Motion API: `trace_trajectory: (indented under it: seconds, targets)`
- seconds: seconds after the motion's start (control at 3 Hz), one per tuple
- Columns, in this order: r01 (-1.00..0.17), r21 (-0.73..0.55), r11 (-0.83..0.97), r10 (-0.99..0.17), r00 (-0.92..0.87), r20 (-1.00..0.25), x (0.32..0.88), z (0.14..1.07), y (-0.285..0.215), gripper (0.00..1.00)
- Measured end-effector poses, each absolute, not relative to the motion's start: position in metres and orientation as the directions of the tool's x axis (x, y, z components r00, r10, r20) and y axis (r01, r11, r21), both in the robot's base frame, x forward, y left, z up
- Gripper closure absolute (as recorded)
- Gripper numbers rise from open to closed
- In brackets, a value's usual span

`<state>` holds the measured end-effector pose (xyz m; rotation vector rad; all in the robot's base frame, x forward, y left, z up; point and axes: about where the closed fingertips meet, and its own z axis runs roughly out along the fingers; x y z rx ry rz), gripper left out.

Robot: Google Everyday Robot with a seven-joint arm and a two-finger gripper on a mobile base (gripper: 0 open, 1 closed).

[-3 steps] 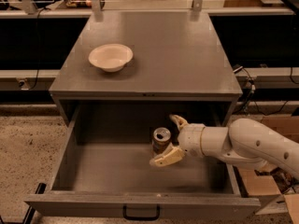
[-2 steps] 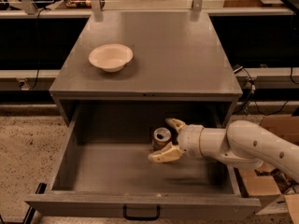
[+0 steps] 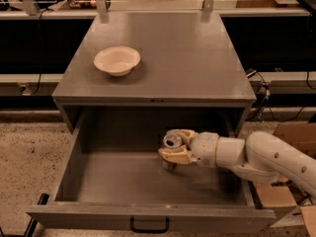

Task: Pick orange can from top drawer and place on counter

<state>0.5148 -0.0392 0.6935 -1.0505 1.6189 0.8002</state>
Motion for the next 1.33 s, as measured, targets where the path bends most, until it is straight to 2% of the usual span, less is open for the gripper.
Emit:
trace_trajectory:
  seconds: [0.33,0.67,1.33]
  targets:
    - [-0.928,-0.02,0.371,-0.233,-0.072,-0.97,0.505,0.731,-0.055,0.86]
    - [-0.941,-0.075,0.329,-0.254,-0.012,-0.967,0.49,0.789,-0.079,1.0]
    - [-0.955,-0.123,0.27,-0.259,0.051,-0.964,0.507,0.89,-0.136,1.0]
